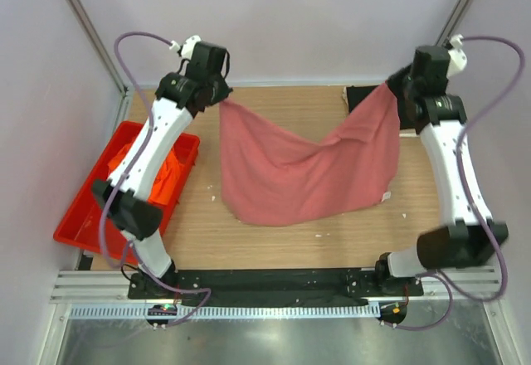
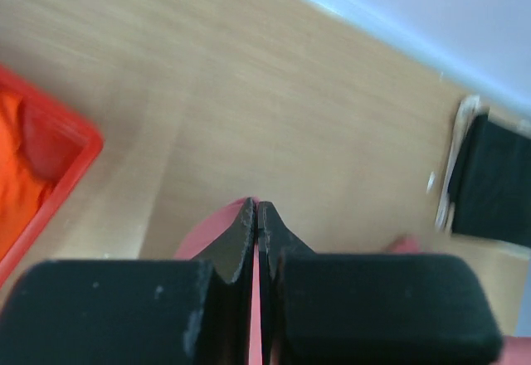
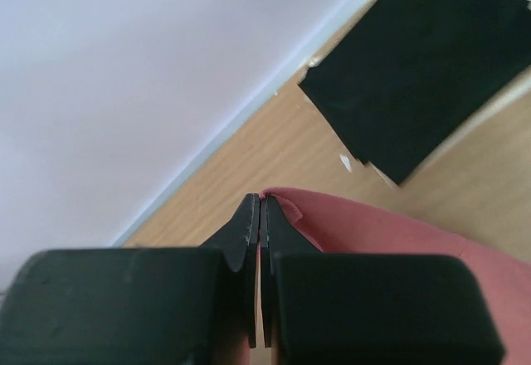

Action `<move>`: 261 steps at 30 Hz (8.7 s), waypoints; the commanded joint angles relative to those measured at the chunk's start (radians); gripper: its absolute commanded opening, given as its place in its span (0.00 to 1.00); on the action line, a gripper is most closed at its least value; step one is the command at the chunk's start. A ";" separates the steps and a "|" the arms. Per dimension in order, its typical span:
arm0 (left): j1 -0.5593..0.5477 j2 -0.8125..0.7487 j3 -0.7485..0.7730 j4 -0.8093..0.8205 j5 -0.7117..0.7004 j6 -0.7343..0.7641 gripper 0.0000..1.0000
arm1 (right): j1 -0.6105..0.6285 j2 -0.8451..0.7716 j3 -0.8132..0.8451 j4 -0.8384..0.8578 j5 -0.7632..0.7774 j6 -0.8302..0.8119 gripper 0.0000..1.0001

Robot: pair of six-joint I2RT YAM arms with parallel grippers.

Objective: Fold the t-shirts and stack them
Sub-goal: Flatten the tshirt out, then fold the tshirt

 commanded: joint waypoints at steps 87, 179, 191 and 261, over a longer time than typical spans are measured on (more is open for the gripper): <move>0.187 -0.396 -0.984 0.197 0.083 -0.105 0.00 | -0.002 -0.181 -0.623 -0.078 0.065 -0.095 0.01; 0.000 -0.045 -0.944 0.237 0.074 -0.039 0.43 | -0.079 0.183 -0.662 -0.030 0.034 -0.013 0.27; -0.042 -0.078 -1.022 0.199 0.058 -0.088 0.44 | -0.102 0.093 -0.797 -0.068 0.187 0.103 0.30; -0.178 -0.284 -1.044 0.042 0.028 -0.217 0.56 | 0.104 -0.127 -0.801 -0.018 -0.085 0.414 0.40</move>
